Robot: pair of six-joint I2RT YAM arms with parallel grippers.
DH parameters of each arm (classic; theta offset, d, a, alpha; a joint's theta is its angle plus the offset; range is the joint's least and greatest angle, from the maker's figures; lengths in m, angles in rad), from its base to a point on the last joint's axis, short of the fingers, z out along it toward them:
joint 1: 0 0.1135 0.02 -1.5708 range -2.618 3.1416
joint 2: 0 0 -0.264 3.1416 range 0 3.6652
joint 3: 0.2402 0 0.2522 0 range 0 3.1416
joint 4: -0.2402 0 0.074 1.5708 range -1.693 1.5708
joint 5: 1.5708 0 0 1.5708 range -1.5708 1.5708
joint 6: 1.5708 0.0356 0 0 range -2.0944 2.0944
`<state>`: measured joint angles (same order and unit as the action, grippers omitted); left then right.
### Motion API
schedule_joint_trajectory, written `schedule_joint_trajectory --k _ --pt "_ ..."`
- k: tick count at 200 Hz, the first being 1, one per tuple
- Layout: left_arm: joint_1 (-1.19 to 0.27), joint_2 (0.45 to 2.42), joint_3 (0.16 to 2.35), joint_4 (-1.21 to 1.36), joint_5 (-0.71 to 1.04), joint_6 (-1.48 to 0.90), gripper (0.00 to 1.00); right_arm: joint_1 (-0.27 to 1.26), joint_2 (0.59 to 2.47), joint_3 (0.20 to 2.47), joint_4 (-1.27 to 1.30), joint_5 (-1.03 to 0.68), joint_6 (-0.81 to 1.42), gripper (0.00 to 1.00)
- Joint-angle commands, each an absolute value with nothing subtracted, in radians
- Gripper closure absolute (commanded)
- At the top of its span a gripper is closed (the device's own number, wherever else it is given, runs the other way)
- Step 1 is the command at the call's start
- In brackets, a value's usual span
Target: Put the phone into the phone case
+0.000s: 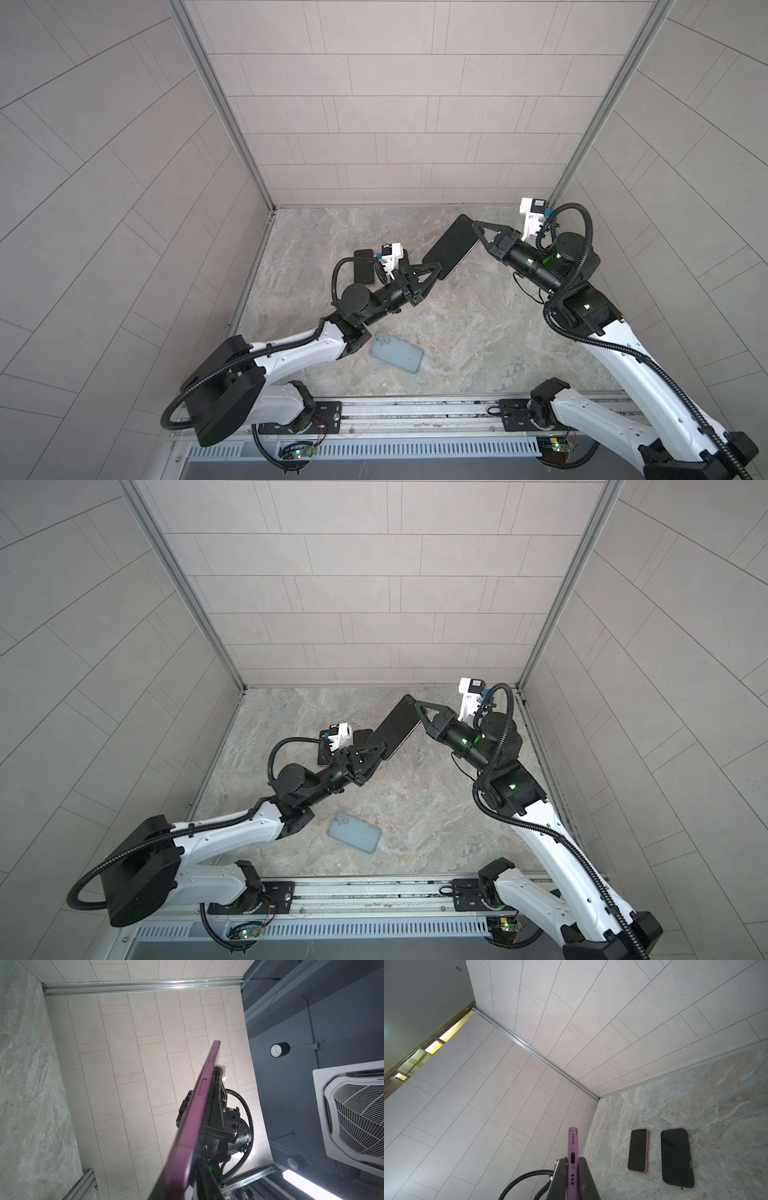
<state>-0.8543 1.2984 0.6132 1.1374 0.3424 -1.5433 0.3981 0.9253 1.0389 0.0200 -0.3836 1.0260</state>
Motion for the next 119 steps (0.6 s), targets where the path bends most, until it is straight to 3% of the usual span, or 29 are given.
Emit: schedule_joint_trajectory --k 1,14,24,37,44,58,91,119 --pt "-0.856 1.294 0.651 1.215 0.374 -1.551 1.00 0.396 0.909 1.047 0.067 -0.385 1.012 1.00" --pt "-0.843 1.279 0.641 1.211 0.368 -1.538 1.00 0.396 0.913 1.063 0.038 -0.401 0.996 0.99" --pt "-0.799 1.255 0.633 1.177 0.404 -1.536 1.00 0.394 0.918 1.087 -0.010 -0.420 0.966 0.79" --pt "-0.698 1.206 0.630 1.068 0.493 -1.530 1.00 0.393 0.929 1.139 -0.140 -0.445 0.896 0.45" --pt "-0.635 1.172 0.637 0.980 0.556 -1.510 1.00 0.392 0.941 1.179 -0.228 -0.471 0.844 0.36" --pt "-0.512 1.104 0.671 0.759 0.693 -1.404 1.00 0.385 0.971 1.239 -0.362 -0.575 0.747 0.26" --pt "-0.381 1.070 0.923 -0.019 0.953 -0.905 1.00 0.383 0.982 1.270 -0.507 -0.764 0.649 0.22" --pt "-0.379 1.079 0.996 -0.119 1.099 -0.829 1.00 0.380 0.977 1.210 -0.478 -0.842 0.650 0.22"
